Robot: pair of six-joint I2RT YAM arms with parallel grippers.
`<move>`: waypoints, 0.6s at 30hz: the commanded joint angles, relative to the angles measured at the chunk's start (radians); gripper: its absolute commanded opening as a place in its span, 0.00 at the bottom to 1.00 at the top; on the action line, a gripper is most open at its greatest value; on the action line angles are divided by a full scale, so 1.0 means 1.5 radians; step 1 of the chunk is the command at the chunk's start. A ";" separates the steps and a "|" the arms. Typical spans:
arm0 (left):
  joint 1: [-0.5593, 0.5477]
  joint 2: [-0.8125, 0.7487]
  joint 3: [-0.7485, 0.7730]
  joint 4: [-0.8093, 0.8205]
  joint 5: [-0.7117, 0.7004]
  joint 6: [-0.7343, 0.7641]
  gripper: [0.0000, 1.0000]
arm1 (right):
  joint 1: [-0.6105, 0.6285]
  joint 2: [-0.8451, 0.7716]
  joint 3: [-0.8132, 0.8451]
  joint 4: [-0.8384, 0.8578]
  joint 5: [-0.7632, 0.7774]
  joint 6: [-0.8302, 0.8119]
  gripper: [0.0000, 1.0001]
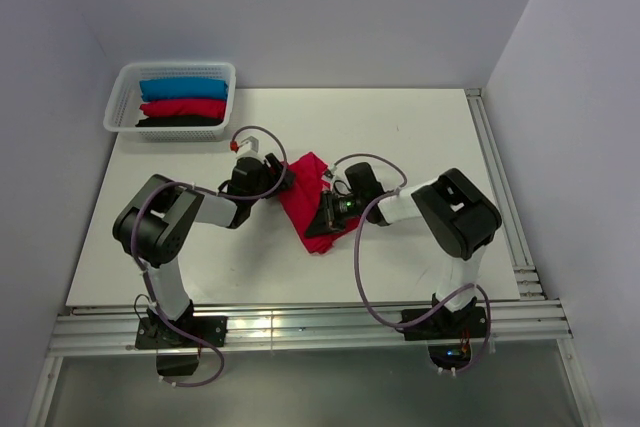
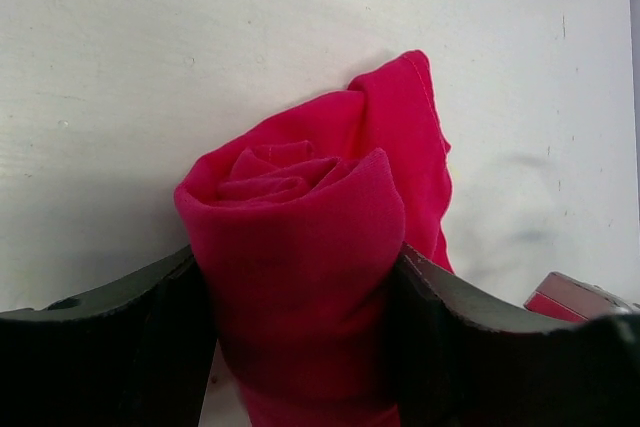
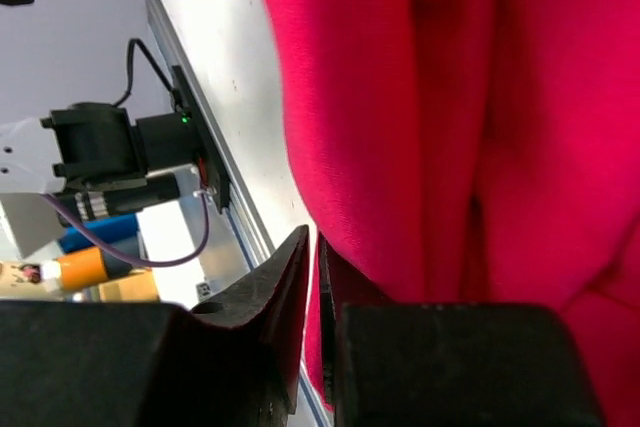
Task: Roll the t-shirts
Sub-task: Roll the tshirt
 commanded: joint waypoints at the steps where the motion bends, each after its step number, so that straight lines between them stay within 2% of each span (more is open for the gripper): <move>1: -0.004 -0.004 0.004 -0.079 -0.003 0.022 0.65 | -0.020 0.029 -0.022 0.033 0.002 0.014 0.14; 4: -0.004 -0.013 0.005 -0.087 -0.003 0.023 0.65 | -0.032 0.035 -0.029 0.032 0.013 0.008 0.13; 11: -0.006 -0.016 0.011 -0.104 0.011 0.027 0.66 | -0.043 -0.018 -0.009 -0.130 0.104 -0.083 0.11; 16: -0.006 -0.017 -0.001 -0.078 0.042 0.032 0.66 | -0.049 -0.047 0.012 -0.206 0.173 -0.128 0.11; 18: -0.006 -0.016 -0.001 -0.077 0.045 0.030 0.66 | -0.049 -0.058 0.015 -0.211 0.171 -0.132 0.16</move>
